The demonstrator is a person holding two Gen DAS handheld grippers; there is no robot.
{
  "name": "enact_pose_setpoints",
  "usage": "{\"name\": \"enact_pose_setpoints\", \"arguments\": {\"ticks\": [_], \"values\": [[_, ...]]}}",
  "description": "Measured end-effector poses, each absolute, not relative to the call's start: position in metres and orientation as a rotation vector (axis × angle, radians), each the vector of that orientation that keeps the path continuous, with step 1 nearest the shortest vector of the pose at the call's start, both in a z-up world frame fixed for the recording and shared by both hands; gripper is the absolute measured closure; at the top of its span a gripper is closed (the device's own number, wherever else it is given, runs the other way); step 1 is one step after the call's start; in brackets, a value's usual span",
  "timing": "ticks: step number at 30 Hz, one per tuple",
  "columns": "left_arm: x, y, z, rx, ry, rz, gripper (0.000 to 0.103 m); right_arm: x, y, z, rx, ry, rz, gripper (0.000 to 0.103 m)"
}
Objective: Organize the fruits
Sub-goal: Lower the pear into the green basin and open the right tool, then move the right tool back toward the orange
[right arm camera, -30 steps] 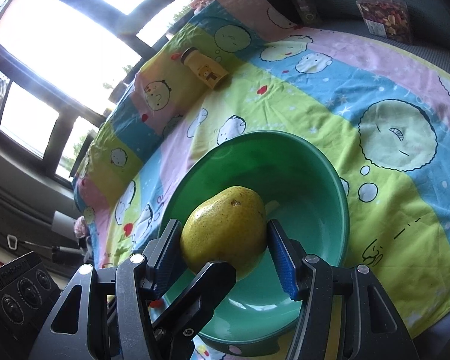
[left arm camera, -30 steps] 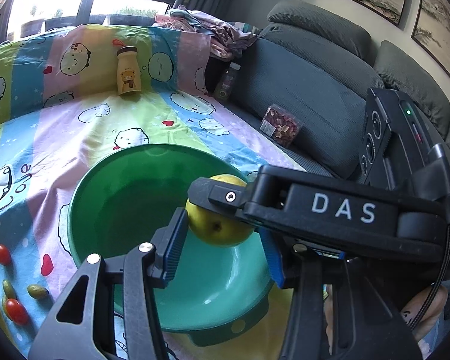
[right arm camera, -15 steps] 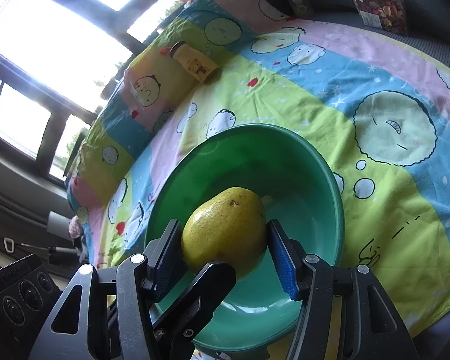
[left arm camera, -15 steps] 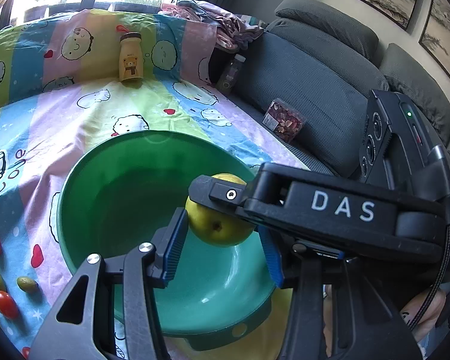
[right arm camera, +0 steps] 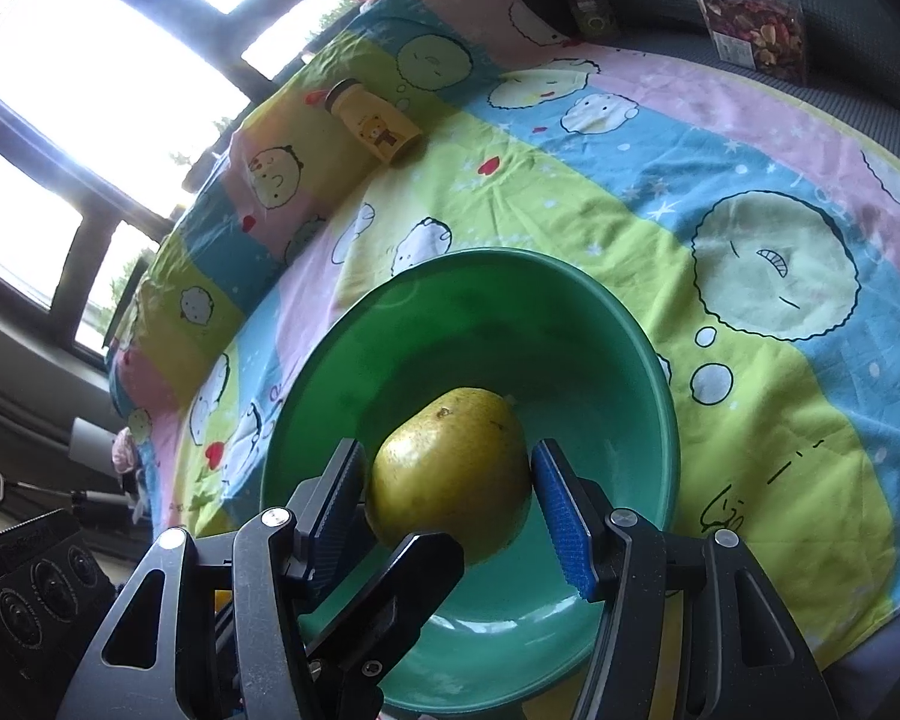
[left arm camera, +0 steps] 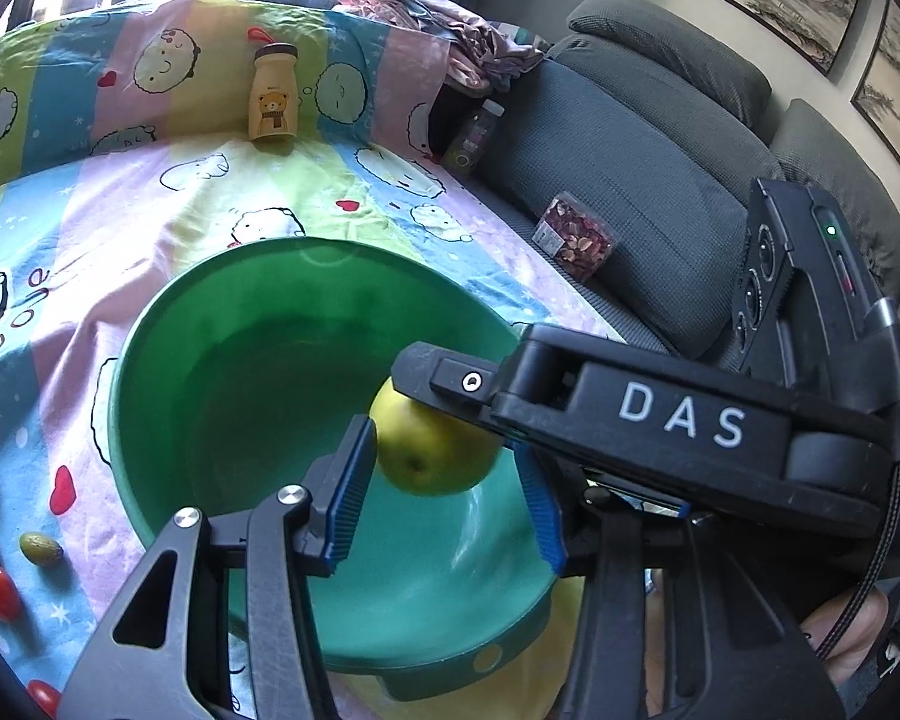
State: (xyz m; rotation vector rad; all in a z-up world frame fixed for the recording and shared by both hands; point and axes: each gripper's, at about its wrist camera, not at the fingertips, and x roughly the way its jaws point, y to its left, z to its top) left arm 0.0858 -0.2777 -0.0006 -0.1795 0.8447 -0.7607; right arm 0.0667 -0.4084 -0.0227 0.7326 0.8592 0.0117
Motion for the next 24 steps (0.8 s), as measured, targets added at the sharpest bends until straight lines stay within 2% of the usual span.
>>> {"name": "enact_pose_setpoints", "arguments": {"ticks": [7,14,18,24], "values": [[0.08,-0.259,0.009,-0.187,0.823,-0.714,0.052,0.063,-0.408,-0.016,0.722,0.822,-0.029,0.042],[0.063,-0.211,0.022,-0.209,0.792,-0.599,0.03,0.055,-0.394,-0.001,0.675,0.756,0.006,0.041],[0.046,-0.18,0.029,-0.149,0.784,-0.432,0.021,0.05,-0.372,0.005,0.623,0.734,0.045,0.027],[0.017,-0.115,0.028,-0.176,0.767,-0.268,0.016,0.045,-0.322,0.016,0.539,0.725,0.187,0.015]]}}
